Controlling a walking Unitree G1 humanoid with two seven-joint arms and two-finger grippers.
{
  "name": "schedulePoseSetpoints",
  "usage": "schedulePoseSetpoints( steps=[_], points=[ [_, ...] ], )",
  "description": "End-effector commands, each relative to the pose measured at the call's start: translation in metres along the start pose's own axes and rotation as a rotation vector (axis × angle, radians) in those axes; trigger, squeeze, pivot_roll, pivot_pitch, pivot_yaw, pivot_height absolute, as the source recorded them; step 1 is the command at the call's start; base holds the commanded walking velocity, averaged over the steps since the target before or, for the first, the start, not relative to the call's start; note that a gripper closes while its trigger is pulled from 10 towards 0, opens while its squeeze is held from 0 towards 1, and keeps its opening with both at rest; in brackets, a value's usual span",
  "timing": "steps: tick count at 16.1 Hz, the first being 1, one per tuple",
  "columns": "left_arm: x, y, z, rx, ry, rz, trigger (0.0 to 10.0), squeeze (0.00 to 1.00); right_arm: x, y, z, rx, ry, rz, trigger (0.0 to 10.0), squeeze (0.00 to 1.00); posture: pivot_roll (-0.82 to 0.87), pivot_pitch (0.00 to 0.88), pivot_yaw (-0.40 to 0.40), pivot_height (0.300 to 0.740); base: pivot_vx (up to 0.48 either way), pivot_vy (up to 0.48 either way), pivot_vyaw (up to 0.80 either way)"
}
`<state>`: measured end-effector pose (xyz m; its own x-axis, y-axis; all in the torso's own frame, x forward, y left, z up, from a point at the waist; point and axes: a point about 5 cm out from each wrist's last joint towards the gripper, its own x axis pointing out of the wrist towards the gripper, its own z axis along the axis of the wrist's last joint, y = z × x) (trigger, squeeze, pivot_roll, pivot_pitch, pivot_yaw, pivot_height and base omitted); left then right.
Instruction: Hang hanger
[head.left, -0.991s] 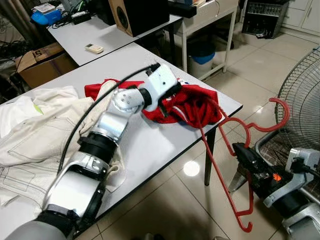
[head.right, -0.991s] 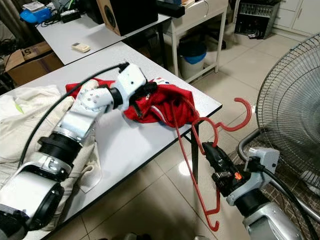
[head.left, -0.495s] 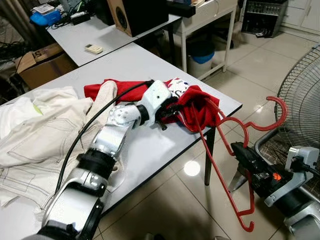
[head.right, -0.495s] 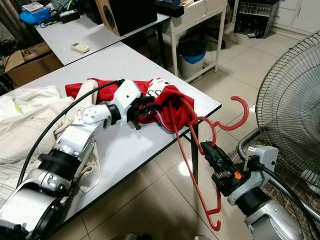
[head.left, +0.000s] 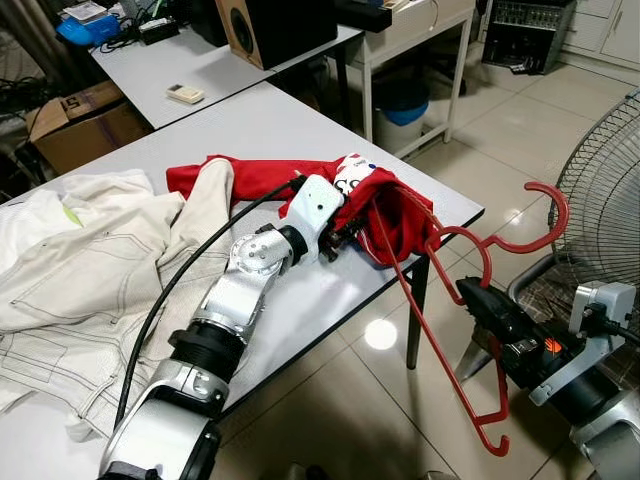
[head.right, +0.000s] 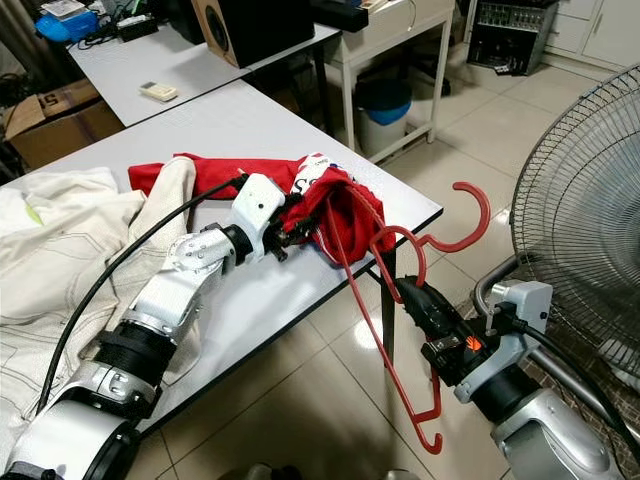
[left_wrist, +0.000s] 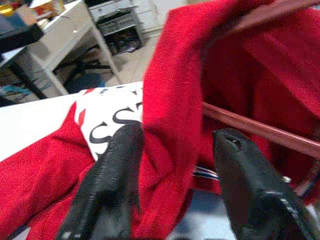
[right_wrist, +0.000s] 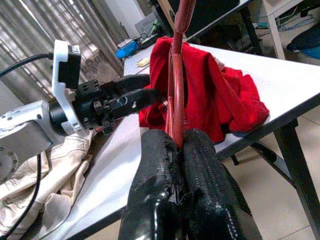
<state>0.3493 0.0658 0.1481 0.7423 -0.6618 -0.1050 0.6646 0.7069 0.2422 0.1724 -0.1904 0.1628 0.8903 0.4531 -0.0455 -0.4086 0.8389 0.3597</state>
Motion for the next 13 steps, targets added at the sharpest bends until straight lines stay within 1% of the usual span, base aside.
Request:
schedulePoseSetpoints(
  steps=[1,2,3,5,6,7,8,9,10,13],
  points=[
    [-0.003,0.004,-0.006,-0.010,0.022,0.040,10.0,0.98,0.001,0.000,-0.001,0.013,0.010,0.016,10.0,0.00,-0.16,0.057,0.145,0.740,0.000,0.000,0.00],
    [-0.003,0.004,-0.006,-0.012,0.023,0.043,10.0,0.98,0.001,0.000,-0.001,0.013,0.010,0.016,10.0,0.00,-0.16,0.057,0.145,0.740,0.000,0.000,0.00],
    [-0.001,0.001,-0.008,-0.013,0.025,0.072,10.0,0.00,0.001,0.000,-0.001,0.014,0.012,0.018,10.0,0.00,-0.16,0.057,0.146,0.740,0.000,0.000,0.00],
    [0.000,-0.005,-0.010,-0.009,0.024,0.098,10.0,0.00,0.002,0.001,-0.001,0.012,0.015,0.020,10.0,0.00,-0.16,0.057,0.149,0.740,0.000,0.000,0.00],
    [0.000,-0.006,-0.011,-0.015,0.022,0.105,8.7,0.00,0.002,0.001,-0.001,0.012,0.014,0.020,10.0,0.00,-0.16,0.057,0.149,0.740,0.000,0.000,0.00],
    [0.000,-0.006,-0.009,0.004,0.007,0.103,5.9,0.00,0.002,0.001,-0.001,0.012,0.014,0.019,10.0,0.00,-0.16,0.057,0.149,0.740,0.000,0.000,0.00],
    [0.000,-0.006,-0.009,0.010,0.005,0.106,2.3,0.00,0.002,0.001,-0.001,0.013,0.014,0.020,10.0,0.00,-0.16,0.057,0.149,0.740,0.000,0.000,0.00],
    [0.000,-0.006,-0.010,0.009,0.006,0.108,0.6,0.00,0.002,0.001,-0.001,0.013,0.015,0.020,10.0,0.00,-0.16,0.057,0.151,0.740,0.000,0.000,0.00],
    [-0.001,-0.006,-0.010,0.003,0.006,0.111,0.0,0.00,0.001,0.001,-0.001,0.013,0.017,0.021,10.0,0.00,-0.16,0.057,0.151,0.740,0.000,0.000,0.00],
    [0.000,-0.004,-0.009,-0.010,-0.002,0.114,0.0,0.00,0.002,0.001,-0.002,0.014,0.021,0.024,10.0,0.00,-0.16,0.057,0.151,0.740,0.000,0.000,0.00]
  ],
)
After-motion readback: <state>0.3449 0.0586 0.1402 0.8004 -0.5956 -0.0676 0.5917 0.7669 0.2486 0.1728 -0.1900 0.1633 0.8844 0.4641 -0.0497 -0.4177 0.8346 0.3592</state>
